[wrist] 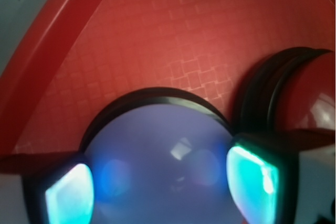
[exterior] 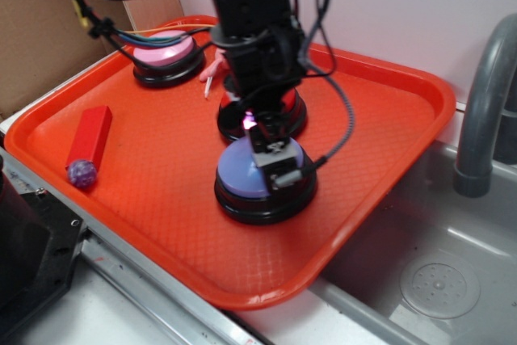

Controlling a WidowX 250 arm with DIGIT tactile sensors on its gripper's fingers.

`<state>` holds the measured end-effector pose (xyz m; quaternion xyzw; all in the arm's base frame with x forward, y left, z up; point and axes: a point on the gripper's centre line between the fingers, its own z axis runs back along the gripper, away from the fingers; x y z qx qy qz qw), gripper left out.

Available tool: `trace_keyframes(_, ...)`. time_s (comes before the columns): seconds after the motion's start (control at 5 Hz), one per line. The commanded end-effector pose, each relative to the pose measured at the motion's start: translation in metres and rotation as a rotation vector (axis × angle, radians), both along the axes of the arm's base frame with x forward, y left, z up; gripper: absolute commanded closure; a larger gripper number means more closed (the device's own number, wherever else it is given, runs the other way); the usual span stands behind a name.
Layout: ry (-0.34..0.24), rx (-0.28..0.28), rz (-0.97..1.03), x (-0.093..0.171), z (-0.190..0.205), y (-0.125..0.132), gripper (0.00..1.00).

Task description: Push the purple button.

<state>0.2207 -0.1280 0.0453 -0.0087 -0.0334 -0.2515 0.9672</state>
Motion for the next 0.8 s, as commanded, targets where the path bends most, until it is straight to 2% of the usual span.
trace_keyframes(0.0,-0.012,0.070,0.011,-0.026,0.063,0.025,0.00)
trace_keyframes(0.4,-0.045,0.059,0.067,-0.038,0.152,0.027,0.00)
trace_keyframes(0.6,-0.051,0.061,0.101,-0.043,0.160,0.030,0.00)
